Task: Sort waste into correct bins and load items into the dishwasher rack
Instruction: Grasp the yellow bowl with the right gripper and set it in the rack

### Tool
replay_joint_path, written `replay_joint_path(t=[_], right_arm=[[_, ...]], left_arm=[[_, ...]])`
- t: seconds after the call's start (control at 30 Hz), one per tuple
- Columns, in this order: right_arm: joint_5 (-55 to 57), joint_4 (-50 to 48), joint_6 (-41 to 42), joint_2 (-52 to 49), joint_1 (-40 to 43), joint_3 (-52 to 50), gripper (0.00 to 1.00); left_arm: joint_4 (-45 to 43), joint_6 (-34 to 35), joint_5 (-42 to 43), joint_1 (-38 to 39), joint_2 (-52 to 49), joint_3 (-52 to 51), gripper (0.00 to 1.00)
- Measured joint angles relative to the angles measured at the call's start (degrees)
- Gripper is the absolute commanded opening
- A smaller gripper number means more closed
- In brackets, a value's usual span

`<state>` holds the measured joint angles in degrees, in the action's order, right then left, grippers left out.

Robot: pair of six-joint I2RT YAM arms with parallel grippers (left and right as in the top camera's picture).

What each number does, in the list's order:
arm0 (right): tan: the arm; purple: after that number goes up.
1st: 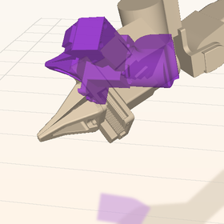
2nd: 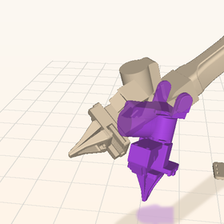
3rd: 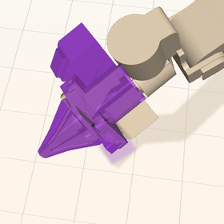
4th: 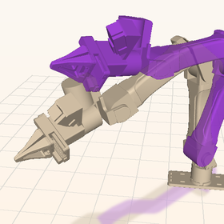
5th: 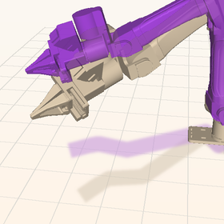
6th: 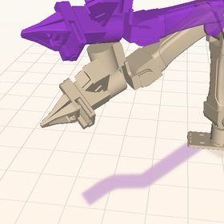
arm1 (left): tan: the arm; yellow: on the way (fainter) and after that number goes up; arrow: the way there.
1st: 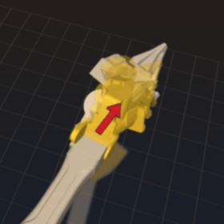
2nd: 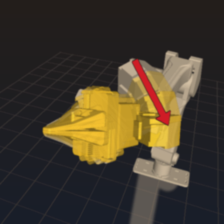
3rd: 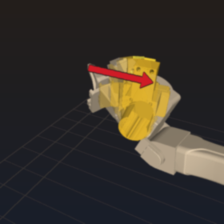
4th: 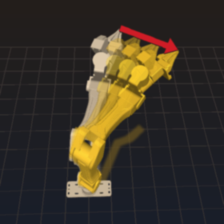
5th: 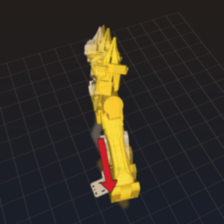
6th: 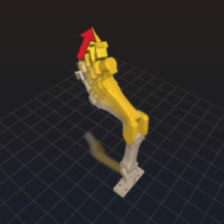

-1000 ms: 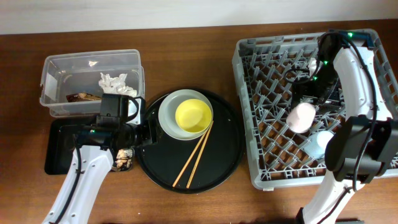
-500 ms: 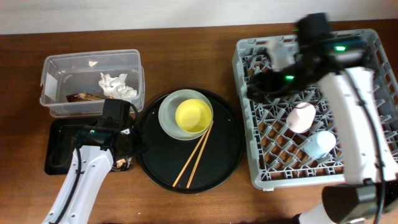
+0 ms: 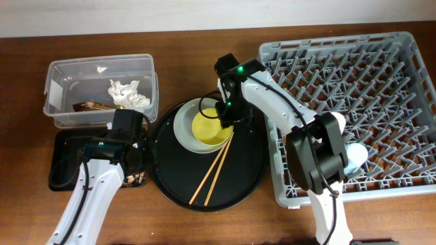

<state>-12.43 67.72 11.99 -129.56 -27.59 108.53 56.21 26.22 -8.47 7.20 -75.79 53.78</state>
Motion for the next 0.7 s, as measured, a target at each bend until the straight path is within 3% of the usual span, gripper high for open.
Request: replay_joint_path(t=[0.1,0.23,0.47,0.63,0.7], right_arm=[[0.6,-0.1,1.4,-0.1,-0.2,0.0,0.23],[0.6,0.2,3.6,-0.1,-0.2,-0.6,0.04],[3.1,5.6,4.5,0.5,1.3,2.7,0.04],[18.2,4.1,3.1,20.2,12.2,10.4,0.04],[27.3,-1.2,1.5,22.3,18.2,10.8,0.04]], left_arm=[[0.0,0.0,0.0,0.0,0.0,0.0,0.85],[0.0,0.0,0.0,0.0,0.0,0.0,0.85],[0.0,0.0,0.0,0.0,0.0,0.0,0.85],[0.0,0.0,0.0,0.0,0.0,0.0,0.85],[-0.6,0.0,0.0,0.0,0.0,0.0,0.85]])
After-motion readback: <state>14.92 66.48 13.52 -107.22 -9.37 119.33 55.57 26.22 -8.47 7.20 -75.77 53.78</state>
